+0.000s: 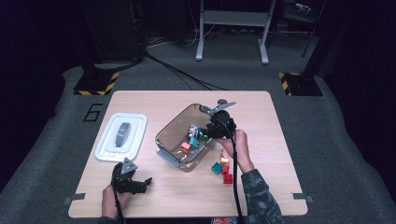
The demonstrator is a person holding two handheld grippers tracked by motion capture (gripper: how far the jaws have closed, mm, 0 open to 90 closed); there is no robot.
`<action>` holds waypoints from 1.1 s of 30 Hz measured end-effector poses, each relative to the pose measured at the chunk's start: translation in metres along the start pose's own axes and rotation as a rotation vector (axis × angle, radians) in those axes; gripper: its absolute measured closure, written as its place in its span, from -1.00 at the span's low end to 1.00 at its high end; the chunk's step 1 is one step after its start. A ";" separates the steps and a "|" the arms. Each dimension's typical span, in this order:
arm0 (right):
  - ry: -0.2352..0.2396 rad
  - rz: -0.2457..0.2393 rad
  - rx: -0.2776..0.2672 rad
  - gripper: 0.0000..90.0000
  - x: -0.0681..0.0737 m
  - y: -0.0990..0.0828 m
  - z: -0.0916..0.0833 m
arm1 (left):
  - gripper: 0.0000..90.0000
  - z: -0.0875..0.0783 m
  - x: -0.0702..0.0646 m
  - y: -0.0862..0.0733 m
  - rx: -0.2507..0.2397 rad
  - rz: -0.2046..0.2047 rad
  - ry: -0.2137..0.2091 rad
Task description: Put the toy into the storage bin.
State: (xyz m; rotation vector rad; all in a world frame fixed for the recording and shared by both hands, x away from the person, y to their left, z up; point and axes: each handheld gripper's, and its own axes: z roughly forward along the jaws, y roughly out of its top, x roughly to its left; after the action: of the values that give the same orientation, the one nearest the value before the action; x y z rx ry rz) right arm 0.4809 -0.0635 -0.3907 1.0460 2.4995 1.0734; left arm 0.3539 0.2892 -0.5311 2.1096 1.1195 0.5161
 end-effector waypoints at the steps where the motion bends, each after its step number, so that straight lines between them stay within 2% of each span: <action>1: 0.000 -0.003 -0.003 0.33 0.000 0.000 -0.001 | -0.92 0.000 0.000 0.000 0.000 -0.001 -0.001; 4: -0.005 0.007 -0.019 0.22 0.000 -0.002 -0.006 | -0.92 0.000 0.000 0.000 0.000 0.002 0.000; 9: -0.019 0.028 -0.054 -0.10 -0.001 -0.007 -0.019 | -0.92 0.000 0.000 0.000 0.000 0.000 -0.001; 15: -0.026 0.022 -0.105 -0.33 -0.001 -0.017 -0.039 | -0.92 0.000 0.000 0.000 0.000 0.002 0.001; 19: -0.044 0.035 -0.127 -0.47 -0.002 -0.029 -0.049 | -0.92 0.000 0.000 0.000 0.000 0.002 0.000; 32: -0.093 0.092 -0.137 -0.61 -0.011 -0.077 -0.055 | -0.92 0.000 0.001 0.000 0.004 0.001 -0.006; 33: -0.095 0.101 -0.136 -0.62 -0.011 -0.080 -0.055 | -0.92 0.001 0.001 0.000 0.001 -0.008 -0.008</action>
State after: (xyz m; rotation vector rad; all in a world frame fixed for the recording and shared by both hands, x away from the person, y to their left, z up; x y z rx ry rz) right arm 0.4214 -0.1396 -0.4090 1.1656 2.2868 1.1745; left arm 0.3547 0.2897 -0.5314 2.1054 1.1239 0.5026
